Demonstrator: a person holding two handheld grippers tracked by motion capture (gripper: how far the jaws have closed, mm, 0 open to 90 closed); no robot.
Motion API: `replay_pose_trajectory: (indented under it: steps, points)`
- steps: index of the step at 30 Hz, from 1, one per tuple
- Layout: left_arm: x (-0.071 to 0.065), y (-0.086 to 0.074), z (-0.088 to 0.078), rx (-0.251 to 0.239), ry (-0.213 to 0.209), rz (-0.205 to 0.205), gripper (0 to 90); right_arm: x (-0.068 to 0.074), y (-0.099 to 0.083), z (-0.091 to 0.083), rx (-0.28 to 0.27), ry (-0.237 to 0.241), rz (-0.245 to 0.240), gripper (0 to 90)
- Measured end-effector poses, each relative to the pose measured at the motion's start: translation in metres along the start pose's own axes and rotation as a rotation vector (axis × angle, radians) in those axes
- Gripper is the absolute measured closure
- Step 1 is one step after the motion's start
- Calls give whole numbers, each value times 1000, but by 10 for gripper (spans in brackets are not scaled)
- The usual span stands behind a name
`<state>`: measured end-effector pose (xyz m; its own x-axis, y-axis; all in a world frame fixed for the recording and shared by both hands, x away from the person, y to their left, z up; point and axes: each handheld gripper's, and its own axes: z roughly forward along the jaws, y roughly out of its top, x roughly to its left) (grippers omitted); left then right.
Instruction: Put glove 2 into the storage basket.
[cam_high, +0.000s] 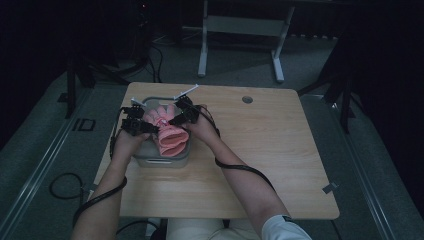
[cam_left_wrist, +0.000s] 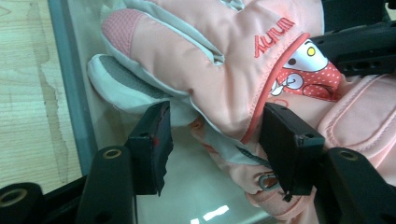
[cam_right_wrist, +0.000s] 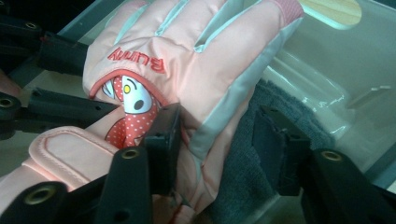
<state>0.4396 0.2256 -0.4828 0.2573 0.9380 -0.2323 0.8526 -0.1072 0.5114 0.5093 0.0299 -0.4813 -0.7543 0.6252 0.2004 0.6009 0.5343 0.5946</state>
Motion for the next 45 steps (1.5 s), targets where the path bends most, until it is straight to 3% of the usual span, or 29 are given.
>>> replay_pose_trajectory:
  steps: [6,14,22,32,37,39,40,43,45]
  points:
    - [-2,1,2,16,28,12,408,-1,-3,3,2,-29,-4,457]
    - [-6,3,-8,-2,52,37,400,-1,0,-6,-41,14,17,490]
    - [-6,7,-20,-39,32,28,394,-2,6,-22,-100,79,30,498]
    - [-19,11,-44,-123,10,53,393,6,12,-47,-139,92,-12,450]
    - [-30,9,-54,-147,7,88,377,7,10,-59,-145,91,-40,379]
    - [-34,7,-58,-161,-2,113,321,7,9,-65,-156,97,-51,341]
    - [-37,7,-60,-173,-4,113,251,7,9,-68,-159,98,-53,322]
    - [-42,5,-63,-183,-28,128,139,6,7,-74,-160,134,-79,245]
    - [-48,3,-65,-206,-13,144,117,6,4,-79,-176,144,-83,212]
